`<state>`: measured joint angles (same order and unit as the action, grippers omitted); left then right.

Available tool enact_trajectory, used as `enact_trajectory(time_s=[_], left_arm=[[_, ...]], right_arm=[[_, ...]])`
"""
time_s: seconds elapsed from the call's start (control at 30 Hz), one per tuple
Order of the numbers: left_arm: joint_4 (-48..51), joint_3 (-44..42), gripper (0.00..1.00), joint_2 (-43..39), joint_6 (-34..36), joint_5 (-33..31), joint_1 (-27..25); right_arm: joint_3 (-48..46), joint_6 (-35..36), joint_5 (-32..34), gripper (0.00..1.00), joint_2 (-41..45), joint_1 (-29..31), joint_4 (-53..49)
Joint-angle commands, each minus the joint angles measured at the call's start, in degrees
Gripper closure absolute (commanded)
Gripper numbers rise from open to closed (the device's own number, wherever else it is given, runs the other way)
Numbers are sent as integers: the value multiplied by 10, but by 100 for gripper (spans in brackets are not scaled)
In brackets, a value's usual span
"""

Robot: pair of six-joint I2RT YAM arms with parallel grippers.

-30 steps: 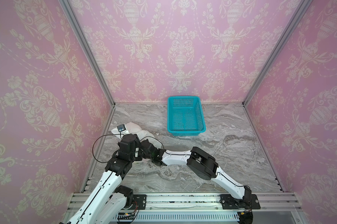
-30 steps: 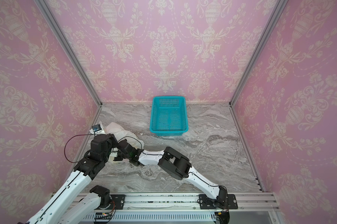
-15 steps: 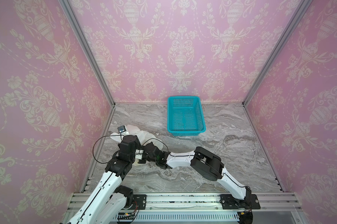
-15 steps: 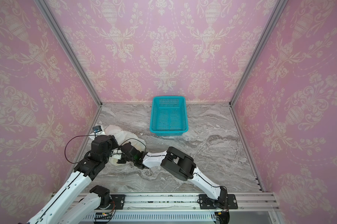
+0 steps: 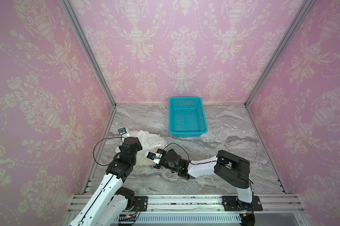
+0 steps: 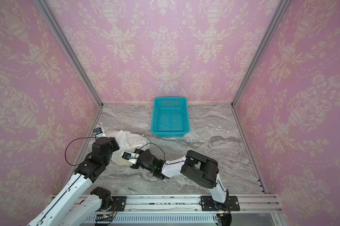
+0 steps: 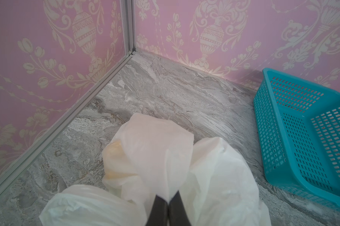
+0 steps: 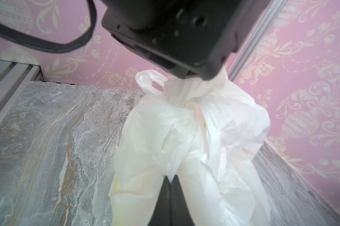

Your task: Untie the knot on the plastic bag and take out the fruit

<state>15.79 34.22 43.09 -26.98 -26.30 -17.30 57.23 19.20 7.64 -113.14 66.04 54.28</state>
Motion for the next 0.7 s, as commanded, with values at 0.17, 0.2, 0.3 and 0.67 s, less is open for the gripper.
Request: enact_trajectory(time_s=[0.17, 0.2, 0.3, 0.67], left_arm=[[17, -8, 100, -13, -16, -16, 12], [18, -9, 100, -14, -17, -17, 13], [21, -10, 100, -17, -21, -19, 16], [27, -12, 100, -17, -35, -9, 32]], right_arm=[[-111, -37, 125, 100, 62, 6, 148], [-127, -37, 135, 100, 69, 7, 165], [-155, -27, 171, 100, 78, 9, 193], [-239, -21, 189, 100, 126, 11, 247]])
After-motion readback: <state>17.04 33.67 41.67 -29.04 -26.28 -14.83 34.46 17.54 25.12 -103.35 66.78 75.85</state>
